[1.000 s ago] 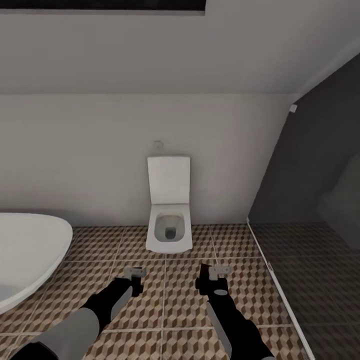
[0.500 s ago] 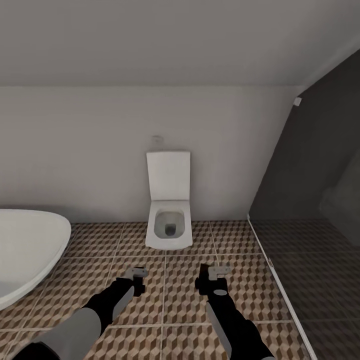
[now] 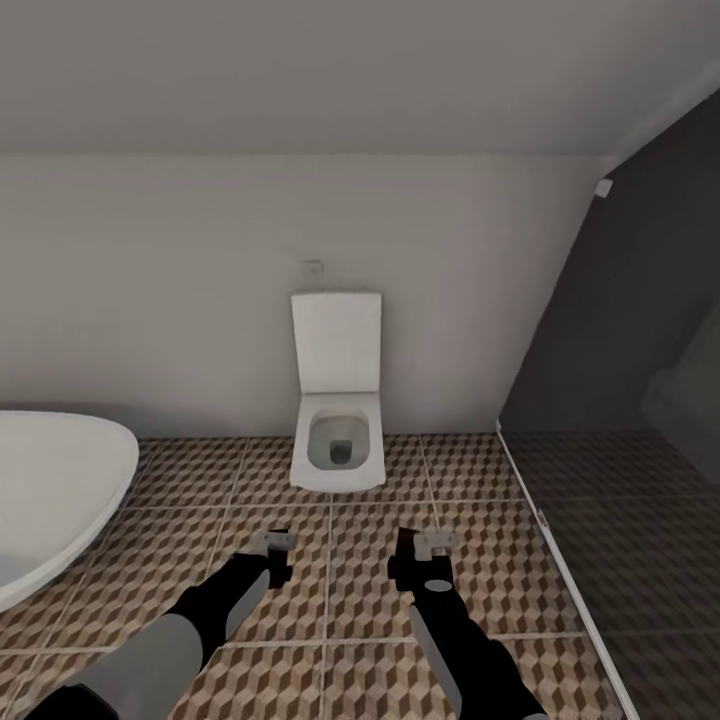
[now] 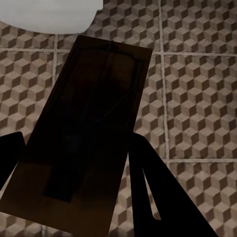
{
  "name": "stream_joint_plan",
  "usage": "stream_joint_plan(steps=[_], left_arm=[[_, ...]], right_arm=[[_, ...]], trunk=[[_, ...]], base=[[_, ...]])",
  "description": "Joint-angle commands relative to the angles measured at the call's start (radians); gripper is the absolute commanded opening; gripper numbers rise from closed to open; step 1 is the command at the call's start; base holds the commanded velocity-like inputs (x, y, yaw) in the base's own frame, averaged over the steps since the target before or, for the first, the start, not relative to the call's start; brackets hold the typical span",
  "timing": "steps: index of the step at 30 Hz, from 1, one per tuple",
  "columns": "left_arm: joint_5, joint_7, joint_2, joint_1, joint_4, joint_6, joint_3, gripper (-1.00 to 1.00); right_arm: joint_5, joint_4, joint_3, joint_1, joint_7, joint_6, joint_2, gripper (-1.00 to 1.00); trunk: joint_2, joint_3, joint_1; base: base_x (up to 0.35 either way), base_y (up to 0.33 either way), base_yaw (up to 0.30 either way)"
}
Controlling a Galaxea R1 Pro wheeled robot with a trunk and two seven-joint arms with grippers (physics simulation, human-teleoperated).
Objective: Take the four mousetraps from the cabinet in the bathroom and place them on the bathroom floor. Make sure all four end up on the same floor surface, and ensure that at least two of them are either under or directly next to the same bathroom sink.
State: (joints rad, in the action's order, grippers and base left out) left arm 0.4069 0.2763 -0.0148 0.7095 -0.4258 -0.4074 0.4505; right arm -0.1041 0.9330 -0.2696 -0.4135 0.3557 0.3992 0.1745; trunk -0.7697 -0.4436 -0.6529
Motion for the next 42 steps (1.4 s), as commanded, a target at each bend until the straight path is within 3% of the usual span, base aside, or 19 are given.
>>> stream_joint_plan(steps=[1, 8, 15, 25, 42], left_arm=[[0.009, 0.01, 0.001, 0.001, -0.014, -0.005, 0.008, -1.0], [0.01, 0.013, 0.0, 0.001, -0.098, -0.011, 0.01, -1.0], [0.01, 0.014, -0.001, 0.001, -0.1, -0.011, 0.01, -1.0], [0.01, 0.014, -0.013, 0.001, -0.097, -0.011, 0.011, -1.0], [0.01, 0.013, -0.014, 0.001, -0.096, -0.011, 0.011, -1.0]], right_arm=[[-0.014, 0.001, -0.002, -0.001, 0.008, 0.001, 0.0, -1.0], [-0.014, 0.007, -0.002, -0.001, 0.008, 0.002, 0.0, -1.0], [-0.016, 0.028, -0.002, -0.001, 0.007, 0.014, 0.0, -1.0], [-0.016, 0.143, -0.004, -0.001, 0.007, 0.106, 0.0, -1.0], [-0.019, 0.164, -0.002, -0.001, 0.006, 0.113, 0.0, -1.0]], trunk=[[-0.008, -0.006, -0.004], [-0.057, -0.039, -0.031], [-0.106, -0.072, -0.058], [-0.176, -0.119, -0.096], [-0.295, -0.199, -0.161]], base=[[0.0, 0.0, 0.0], [0.0, 0.0, 0.0], [0.0, 0.0, 0.0], [0.0, 0.0, 0.0], [0.0, 0.0, 0.0]])
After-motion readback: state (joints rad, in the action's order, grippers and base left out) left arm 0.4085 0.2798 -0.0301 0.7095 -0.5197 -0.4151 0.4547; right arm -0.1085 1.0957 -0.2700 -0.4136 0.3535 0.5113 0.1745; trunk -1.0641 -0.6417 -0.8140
